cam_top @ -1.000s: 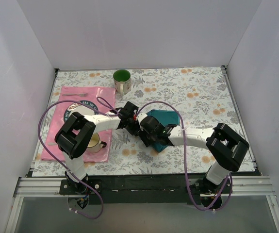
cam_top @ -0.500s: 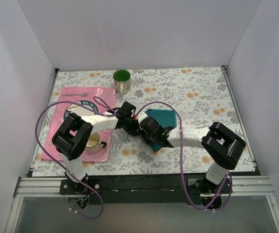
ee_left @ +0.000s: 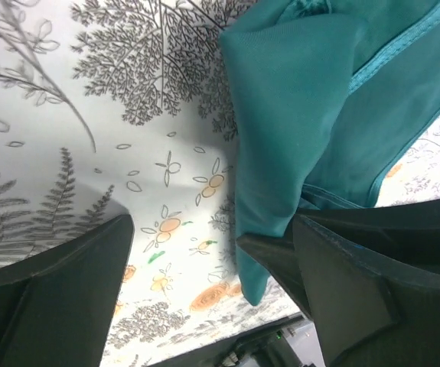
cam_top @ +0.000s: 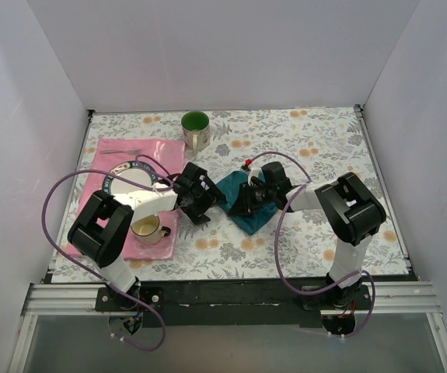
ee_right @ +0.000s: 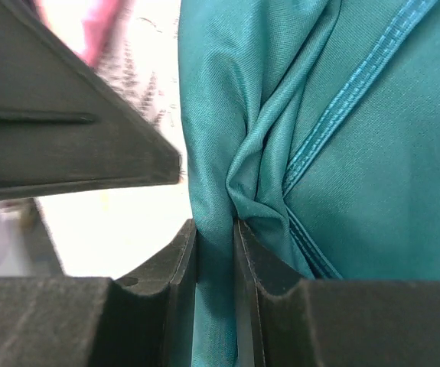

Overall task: Fold the napkin, place the utensils inside, and roll it up
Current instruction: Roll the napkin with the utensil

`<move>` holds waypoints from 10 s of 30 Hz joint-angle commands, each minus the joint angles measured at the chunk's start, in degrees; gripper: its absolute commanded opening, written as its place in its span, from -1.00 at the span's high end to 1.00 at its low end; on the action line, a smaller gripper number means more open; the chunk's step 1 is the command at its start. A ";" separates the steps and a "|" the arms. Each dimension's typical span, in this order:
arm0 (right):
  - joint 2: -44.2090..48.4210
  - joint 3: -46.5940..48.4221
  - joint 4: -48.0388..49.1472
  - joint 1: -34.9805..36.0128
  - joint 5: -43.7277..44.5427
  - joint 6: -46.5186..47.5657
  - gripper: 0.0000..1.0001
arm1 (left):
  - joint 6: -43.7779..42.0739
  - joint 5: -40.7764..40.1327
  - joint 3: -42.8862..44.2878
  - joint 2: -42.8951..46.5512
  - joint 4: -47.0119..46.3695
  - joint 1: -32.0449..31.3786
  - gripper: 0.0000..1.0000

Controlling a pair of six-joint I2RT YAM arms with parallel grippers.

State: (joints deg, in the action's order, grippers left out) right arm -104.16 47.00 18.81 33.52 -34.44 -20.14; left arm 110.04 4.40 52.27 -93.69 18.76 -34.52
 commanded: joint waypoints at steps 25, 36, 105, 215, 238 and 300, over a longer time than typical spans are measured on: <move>3.69 10.83 -29.59 -0.58 6.46 11.25 0.24 | -0.88 1.74 6.26 -9.49 -0.75 -0.19 1.00; 14.78 7.49 -25.15 16.22 37.84 14.25 -0.34 | 3.25 2.36 8.11 -10.37 4.61 -0.55 1.00; 5.43 10.30 -32.16 -1.54 11.73 12.74 -0.02 | -5.27 3.42 4.68 -13.71 -3.47 -0.46 0.83; -0.61 15.66 -34.10 21.51 46.69 22.60 0.57 | -10.81 13.18 9.95 -17.06 -0.66 3.41 0.72; -16.60 20.85 -36.91 -4.60 -14.43 15.31 0.91 | -13.98 9.49 9.61 -12.14 1.19 3.32 -0.51; -0.09 18.74 -39.46 -1.09 10.86 16.28 -0.02 | -11.07 1.57 3.98 -11.52 -3.56 -0.99 0.88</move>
State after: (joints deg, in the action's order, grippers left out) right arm -110.67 65.47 -16.88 30.39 -40.93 -6.26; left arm 101.60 8.14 56.55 -103.63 8.88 -35.24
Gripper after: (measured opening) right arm 0.464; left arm 0.143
